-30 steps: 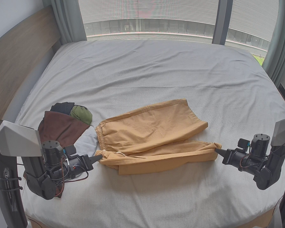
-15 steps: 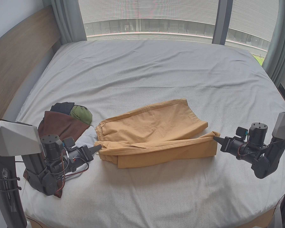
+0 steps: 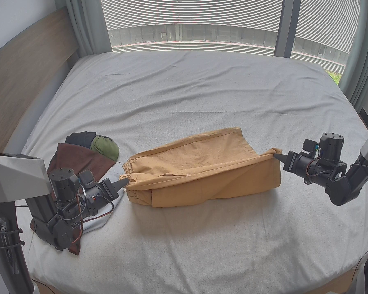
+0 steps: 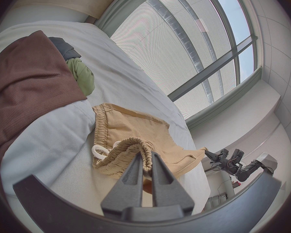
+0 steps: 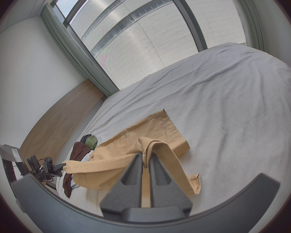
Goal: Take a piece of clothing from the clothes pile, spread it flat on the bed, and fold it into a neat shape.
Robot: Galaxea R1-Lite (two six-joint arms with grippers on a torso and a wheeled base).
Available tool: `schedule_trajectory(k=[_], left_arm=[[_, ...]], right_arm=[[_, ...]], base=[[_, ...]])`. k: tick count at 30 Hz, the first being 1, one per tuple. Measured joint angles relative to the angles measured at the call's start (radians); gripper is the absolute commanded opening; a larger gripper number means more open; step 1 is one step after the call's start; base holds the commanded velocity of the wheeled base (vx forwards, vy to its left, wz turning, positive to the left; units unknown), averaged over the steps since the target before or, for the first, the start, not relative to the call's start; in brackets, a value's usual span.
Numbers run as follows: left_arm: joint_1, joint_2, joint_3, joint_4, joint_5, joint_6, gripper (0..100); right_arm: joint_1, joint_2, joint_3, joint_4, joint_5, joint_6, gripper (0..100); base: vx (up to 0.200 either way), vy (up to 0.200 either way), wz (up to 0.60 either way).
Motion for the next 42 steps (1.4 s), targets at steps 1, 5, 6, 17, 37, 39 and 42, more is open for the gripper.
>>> schedule_trajectory(k=[1, 5, 6, 17, 37, 39, 42], left_arm=[[0.0, -0.001, 0.0, 0.0, 0.003, -0.001, 0], [0.0, -0.007, -0.001, 0.0, 0.011, -0.004, 0], [0.001, -0.007, -0.001, 0.0, 0.011, -0.004, 0], [-0.003, -0.011, -0.034, 0.0, 0.07, -0.065, 0], [-0.026, 0.007, -0.072, 0.0, 0.1, -0.089, 0], [-0.026, 0.01, -0.075, 0.0, 0.102, -0.091, 0], [-0.026, 0.013, -0.079, 0.0, 0.107, -0.096, 0]], right_arm=[[0.001, -0.004, -0.008, 0.01, 0.0, 0.0, 0], [0.006, -0.027, -0.044, 0.064, -0.001, 0.0, 0], [0.007, -0.031, -0.051, 0.073, -0.001, 0.0, 0], [0.018, -0.06, -0.171, 0.174, -0.004, -0.003, 0], [0.03, 0.029, -0.486, 0.377, -0.006, -0.006, 0], [0.035, 0.044, -0.511, 0.386, -0.006, -0.006, 0], [0.039, 0.063, -0.536, 0.391, -0.007, -0.006, 0]], base=[[0.0, 0.0, 0.0], [0.0, 0.0, 0.0], [0.0, 0.0, 0.0], [0.0, 0.0, 0.0], [0.0, 0.0, 0.0], [0.0, 0.0, 0.0], [0.0, 0.0, 0.0]])
